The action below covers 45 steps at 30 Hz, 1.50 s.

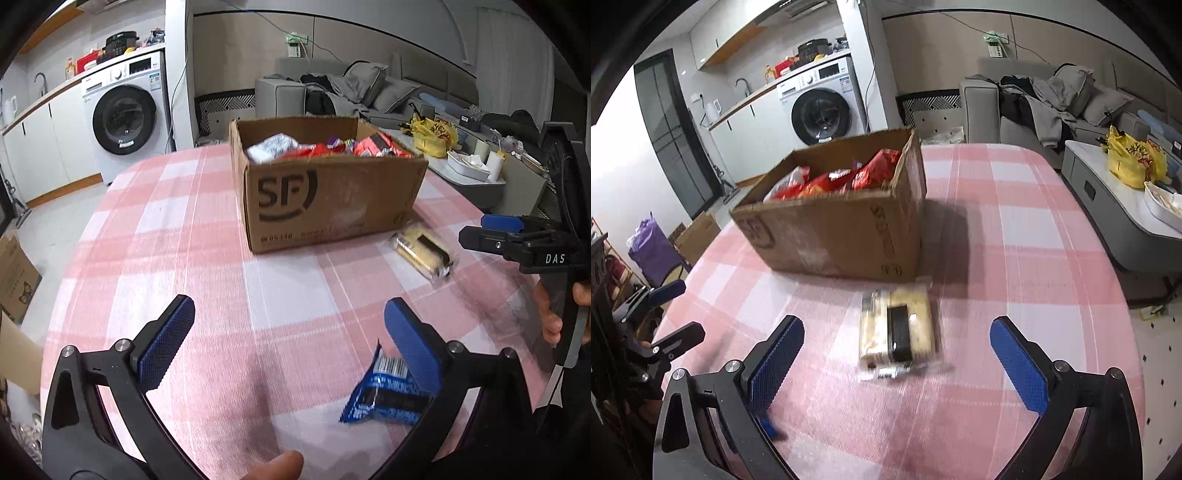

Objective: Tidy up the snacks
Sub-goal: 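Grasp the blue biscuit pack with the left tool while the right tool grasps the clear cracker pack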

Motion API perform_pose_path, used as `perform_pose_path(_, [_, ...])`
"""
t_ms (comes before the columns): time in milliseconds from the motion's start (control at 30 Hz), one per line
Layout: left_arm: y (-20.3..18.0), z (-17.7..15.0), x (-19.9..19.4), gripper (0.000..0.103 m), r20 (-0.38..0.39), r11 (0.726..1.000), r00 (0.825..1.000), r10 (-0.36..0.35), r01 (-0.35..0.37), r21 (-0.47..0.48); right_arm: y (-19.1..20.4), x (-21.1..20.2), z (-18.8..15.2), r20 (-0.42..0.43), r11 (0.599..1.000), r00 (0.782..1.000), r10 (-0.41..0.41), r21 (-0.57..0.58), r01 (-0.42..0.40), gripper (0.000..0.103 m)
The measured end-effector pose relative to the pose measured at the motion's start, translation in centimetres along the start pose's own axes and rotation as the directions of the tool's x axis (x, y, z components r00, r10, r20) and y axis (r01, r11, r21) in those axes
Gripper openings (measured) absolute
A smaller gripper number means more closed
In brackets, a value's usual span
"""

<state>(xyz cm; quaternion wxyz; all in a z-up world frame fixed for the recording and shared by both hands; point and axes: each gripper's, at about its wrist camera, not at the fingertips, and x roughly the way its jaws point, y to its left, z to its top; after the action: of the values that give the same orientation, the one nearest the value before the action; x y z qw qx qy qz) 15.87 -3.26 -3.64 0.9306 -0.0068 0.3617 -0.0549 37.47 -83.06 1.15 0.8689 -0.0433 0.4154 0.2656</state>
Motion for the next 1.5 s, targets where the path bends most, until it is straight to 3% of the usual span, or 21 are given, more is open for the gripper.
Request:
perform_pose_path(233, [-0.3, -1.8, 0.3, 0.102, -0.038, 1.000, 0.999, -0.013, 0.013, -0.004, 0.7, 0.6, -1.0, -0.026, 0.999, 1.000, -0.010, -0.037, 0.009, 0.103])
perform_pose_path(800, [-4.0, -4.5, 1.9, 0.102, -0.149, 0.986, 0.985, -0.090, 0.109, 0.129, 0.1, 1.6, -1.1, -0.055, 1.000, 0.998, -0.011, -0.022, 0.010, 0.103])
perform_pose_path(1033, [-3.3, -4.0, 3.2, 0.102, -0.155, 0.989, 0.984, -0.088, 0.105, 0.106, -0.5, 2.8, -1.2, -0.090, 0.999, 0.996, -0.029, -0.025, 0.026, 0.103])
perform_pose_path(1200, [-1.8, -3.2, 4.3, 0.102, -0.156, 0.996, 0.986, -0.053, 0.064, 0.065, -1.0, 4.2, -1.1, -0.122, 0.999, 0.992, -0.041, -0.016, 0.040, 0.103])
perform_pose_path(1367, [-1.4, -3.2, 4.2, 0.102, -0.171, 0.994, 0.980, -0.104, 0.110, 0.025, -0.5, 5.7, -0.7, -0.144, 0.996, 0.987, -0.073, -0.052, 0.066, 0.102])
perform_pose_path(1500, [-2.1, -3.8, 4.2, 0.102, -0.184, 0.993, 0.977, -0.104, 0.113, 0.040, 0.3, 6.9, -0.4, -0.157, 0.993, 0.984, -0.083, -0.094, 0.068, 0.091])
